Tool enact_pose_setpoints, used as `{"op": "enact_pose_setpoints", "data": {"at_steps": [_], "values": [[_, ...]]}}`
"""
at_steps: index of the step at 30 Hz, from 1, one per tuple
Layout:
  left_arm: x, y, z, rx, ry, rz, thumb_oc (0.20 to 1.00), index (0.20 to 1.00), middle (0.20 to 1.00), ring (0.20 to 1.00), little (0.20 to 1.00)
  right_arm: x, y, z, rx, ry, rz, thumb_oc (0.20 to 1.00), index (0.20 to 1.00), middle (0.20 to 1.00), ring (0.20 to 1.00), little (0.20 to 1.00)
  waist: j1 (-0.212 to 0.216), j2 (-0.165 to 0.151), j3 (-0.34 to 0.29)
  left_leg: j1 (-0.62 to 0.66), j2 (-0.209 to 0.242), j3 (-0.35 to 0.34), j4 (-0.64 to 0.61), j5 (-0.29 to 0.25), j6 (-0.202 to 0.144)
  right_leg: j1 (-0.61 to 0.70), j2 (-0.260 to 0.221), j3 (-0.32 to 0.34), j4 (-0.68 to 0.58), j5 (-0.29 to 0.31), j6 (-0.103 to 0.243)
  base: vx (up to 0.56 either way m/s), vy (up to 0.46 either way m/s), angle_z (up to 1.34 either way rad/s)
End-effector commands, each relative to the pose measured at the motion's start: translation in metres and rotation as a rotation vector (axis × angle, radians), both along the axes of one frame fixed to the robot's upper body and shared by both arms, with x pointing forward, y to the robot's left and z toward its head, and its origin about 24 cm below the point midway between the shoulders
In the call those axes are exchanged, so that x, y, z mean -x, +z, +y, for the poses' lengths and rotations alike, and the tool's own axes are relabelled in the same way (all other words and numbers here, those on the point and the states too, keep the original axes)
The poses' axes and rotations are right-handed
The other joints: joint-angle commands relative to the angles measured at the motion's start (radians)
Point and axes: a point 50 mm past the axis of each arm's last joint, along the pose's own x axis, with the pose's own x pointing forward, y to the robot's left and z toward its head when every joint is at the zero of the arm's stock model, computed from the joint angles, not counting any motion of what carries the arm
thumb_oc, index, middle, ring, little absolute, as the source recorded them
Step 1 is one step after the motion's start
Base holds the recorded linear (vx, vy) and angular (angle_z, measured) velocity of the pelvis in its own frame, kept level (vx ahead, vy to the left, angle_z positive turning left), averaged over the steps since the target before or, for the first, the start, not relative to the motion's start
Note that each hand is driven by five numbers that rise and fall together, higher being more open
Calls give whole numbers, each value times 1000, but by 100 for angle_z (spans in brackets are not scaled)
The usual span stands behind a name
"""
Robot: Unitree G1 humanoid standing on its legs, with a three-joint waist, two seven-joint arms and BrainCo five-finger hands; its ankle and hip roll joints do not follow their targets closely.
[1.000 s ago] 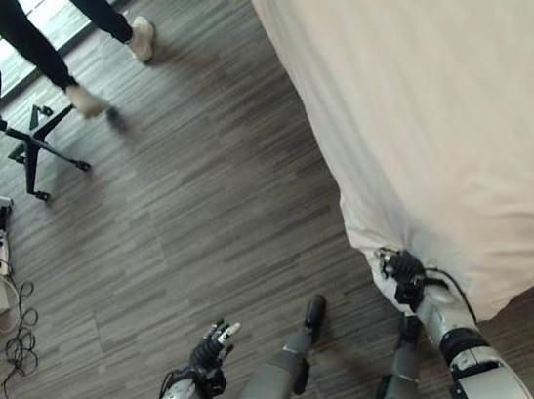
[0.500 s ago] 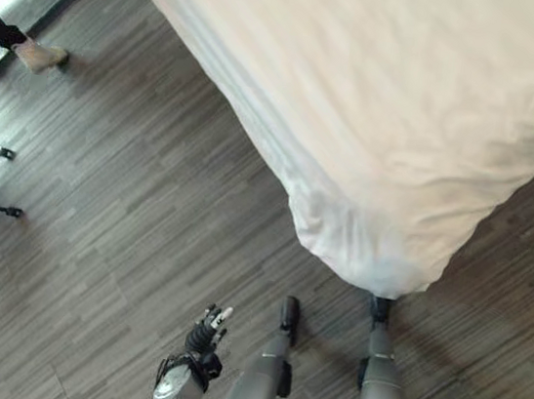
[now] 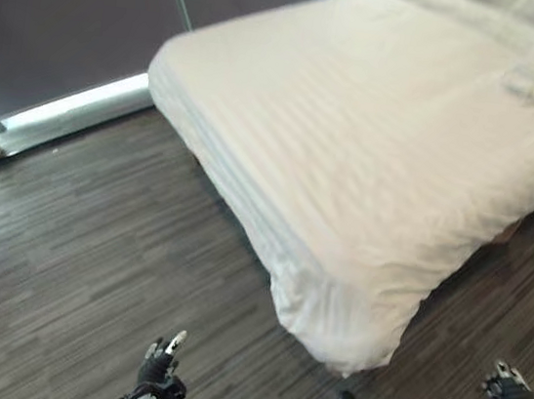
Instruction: Making the bed.
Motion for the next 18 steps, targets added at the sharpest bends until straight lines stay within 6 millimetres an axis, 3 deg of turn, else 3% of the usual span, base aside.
{"op": "enact_pose_setpoints", "data": {"at_steps": [1, 7, 9, 12, 13, 14, 15, 17, 18], "values": [[-28, 35, 27, -185, -82, -148, 1000, 1000, 1000, 1000, 1000, -25, 35, -3, 140, 108, -140, 1000, 1000, 1000, 1000, 1000, 39, -26, -7, 57, -20, -45, 13, -14, 43, 0, -80, 32, 68, 37, 67, -4, 81, 2], [-37, 61, 33, -252, -100, -272, 1000, 1000, 1000, 1000, 1000, -22, 26, 23, 98, 142, -146, 1000, 1000, 1000, 1000, 1000, 57, -46, -7, 95, -30, -38, 16, -33, 60, 24, -92, 40, 72, 50, 78, -26, 78, 0], [-36, 65, 34, -259, -107, -291, 1000, 1000, 1000, 1000, 1000, -12, 13, 32, 73, 171, -85, 1000, 1000, 1000, 1000, 1000, 51, -56, 2, 100, -43, -21, 28, -43, 68, 20, -101, 62, 69, 85, 92, -91, 104, -8], [-37, 66, 36, -273, -111, -290, 1000, 1000, 1000, 1000, 1000, -6, 9, 34, 90, 193, -51, 1000, 1000, 1000, 1000, 1000, 41, -64, 15, 91, -56, 4, 39, -46, 72, -1, -108, 83, 59, 130, 106, -176, 70, -21], [-38, 69, 39, -285, -105, -298, 1000, 1000, 1000, 1000, 1000, -8, 9, 36, 96, 193, -50, 1000, 1000, 1000, 1000, 1000, 20, -66, 57, 71, -61, 71, 63, -59, 73, -77, -105, 87, 43, 236, 131, -370, 48, -47], [-39, 72, 41, -304, -107, -306, 1000, 1000, 1000, 1000, 1000, -11, 11, 37, 101, 194, -59, 1000, 1000, 1000, 1000, 1000, 19, -65, 79, 46, -54, 108, 86, -61, 69, -115, -100, 61, 46, 253, 131, -478, 80, -71], [-42, 76, 43, -317, -102, -322, 1000, 1000, 1000, 1000, 1000, -13, 13, 38, 105, 189, -71, 1000, 1000, 1000, 1000, 1000, 22, -60, 95, 22, -50, 127, 110, -58, 69, -129, -104, 23, 65, 232, 131, -409, 83, -114], [-48, 78, 47, -311, -48, -334, 1000, 1000, 1000, 1000, 1000, -13, 15, 41, 94, 156, -91, 1000, 1000, 1000, 1000, 1000, 35, -36, 120, -18, -25, 187, 144, -36, 75, -100, -131, -99, 235, 111, 99, -420, 124, -150], [-50, 80, 46, -296, -33, -354, 1000, 1000, 1000, 1000, 1000, -13, 16, 42, 93, 160, -93, 1000, 1000, 1000, 1000, 1000, 42, -28, 123, -24, -14, 206, 145, -26, 78, -76, -134, -129, 291, 61, 82, -399, 107, -125]]}}
